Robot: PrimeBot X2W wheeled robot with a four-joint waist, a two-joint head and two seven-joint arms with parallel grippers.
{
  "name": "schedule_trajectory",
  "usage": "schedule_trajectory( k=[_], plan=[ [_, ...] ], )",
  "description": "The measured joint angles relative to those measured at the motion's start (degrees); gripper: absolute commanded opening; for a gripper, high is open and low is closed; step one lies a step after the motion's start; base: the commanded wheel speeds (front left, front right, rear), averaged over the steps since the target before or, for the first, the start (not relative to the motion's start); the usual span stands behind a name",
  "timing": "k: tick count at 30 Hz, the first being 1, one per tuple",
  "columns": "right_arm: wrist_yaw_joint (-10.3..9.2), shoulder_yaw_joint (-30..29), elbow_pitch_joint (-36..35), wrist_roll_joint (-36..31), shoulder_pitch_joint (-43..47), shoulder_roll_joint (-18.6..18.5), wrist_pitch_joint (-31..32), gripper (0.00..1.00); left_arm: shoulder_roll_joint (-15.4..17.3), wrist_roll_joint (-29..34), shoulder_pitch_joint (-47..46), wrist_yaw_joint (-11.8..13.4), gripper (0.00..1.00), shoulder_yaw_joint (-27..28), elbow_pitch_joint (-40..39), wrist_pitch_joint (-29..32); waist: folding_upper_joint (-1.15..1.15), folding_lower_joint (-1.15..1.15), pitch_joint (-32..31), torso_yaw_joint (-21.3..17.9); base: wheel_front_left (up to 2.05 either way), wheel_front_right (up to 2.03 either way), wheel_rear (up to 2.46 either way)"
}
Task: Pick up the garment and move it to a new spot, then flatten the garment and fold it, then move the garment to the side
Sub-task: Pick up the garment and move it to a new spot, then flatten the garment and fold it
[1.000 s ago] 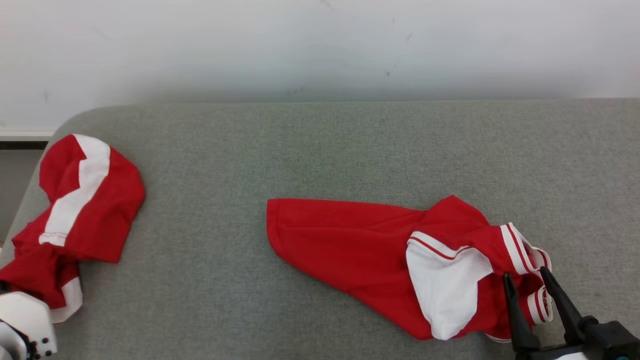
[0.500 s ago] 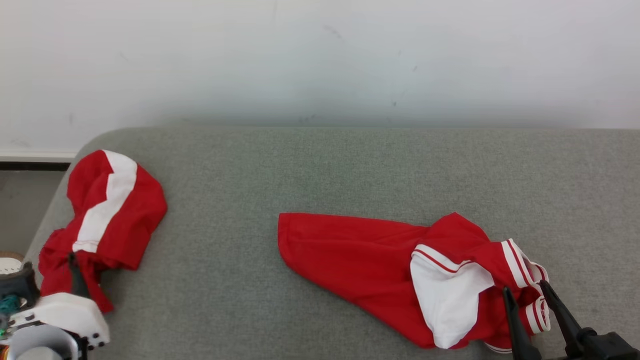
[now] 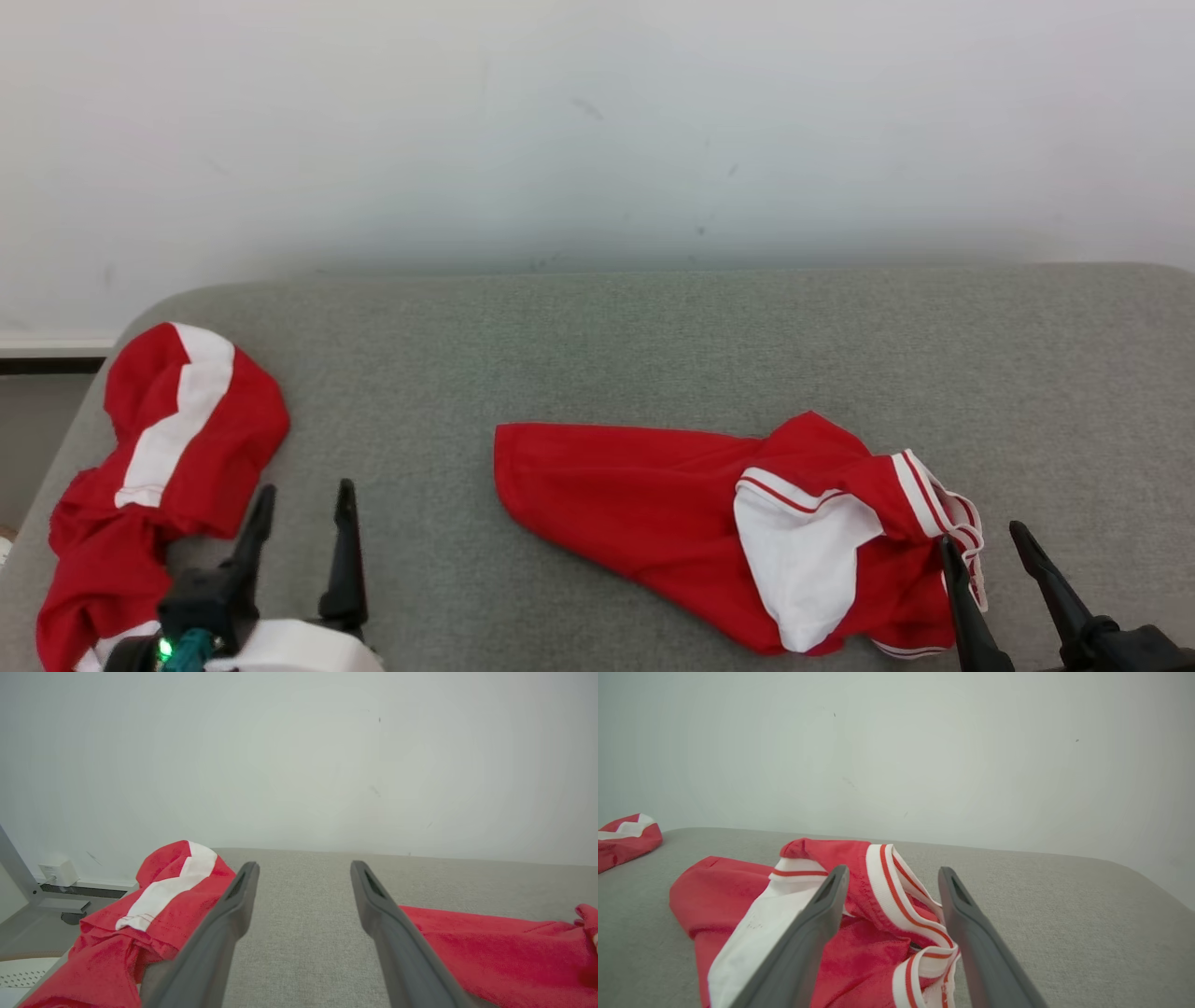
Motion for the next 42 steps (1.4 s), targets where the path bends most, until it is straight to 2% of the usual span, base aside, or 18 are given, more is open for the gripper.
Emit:
schedule_trajectory(
  k=[2, 6, 13, 23, 33, 42],
  plan=[
    [0.00, -0.3, -0.3, -0.1, 0.0, -0.2, 0.0, 1.00, -1.8, 0.3, 1.2, -3.3, 1.00, 0.4, 0.0, 0.0, 0.00, 0.00, -0.2, -0.7, 0.00, 0.00, 0.00],
    [0.00, -1.2, -0.8, -0.1, 0.1, -0.1, 0.0, 1.00, -4.5, 1.6, 4.2, -8.0, 1.00, 2.4, 1.7, 0.0, 0.00, 0.00, -0.6, -2.0, 0.00, 0.00, 0.00],
    [0.00, -2.5, 0.1, -0.2, 1.6, 0.0, 0.0, 1.00, -9.2, 5.9, 9.3, -13.5, 1.00, 5.7, 4.2, 0.0, 0.00, 0.00, -1.9, -3.7, 0.00, 0.00, 0.00],
    [0.00, -4.2, 2.3, 0.2, 3.5, 0.5, 0.0, 1.00, -16.6, 13.4, 13.7, -20.9, 1.00, 11.9, 3.4, 0.0, 0.00, 0.00, -3.2, -3.3, 0.00, 0.00, 0.00],
    [0.00, -2.2, 2.9, 1.5, 3.3, 1.0, 0.0, 1.00, -20.0, 17.5, 14.4, -25.4, 1.00, 18.0, 4.3, 0.0, 0.00, 0.00, -3.1, -3.0, 0.00, 0.00, 0.00],
    [0.00, -1.6, 2.9, 1.6, 3.1, 1.0, 0.0, 1.00, -20.8, 19.1, 14.2, -27.3, 1.00, 19.6, 5.4, 0.0, 0.00, 0.00, -2.8, -2.8, 0.00, 0.00, 0.00]
  ],
)
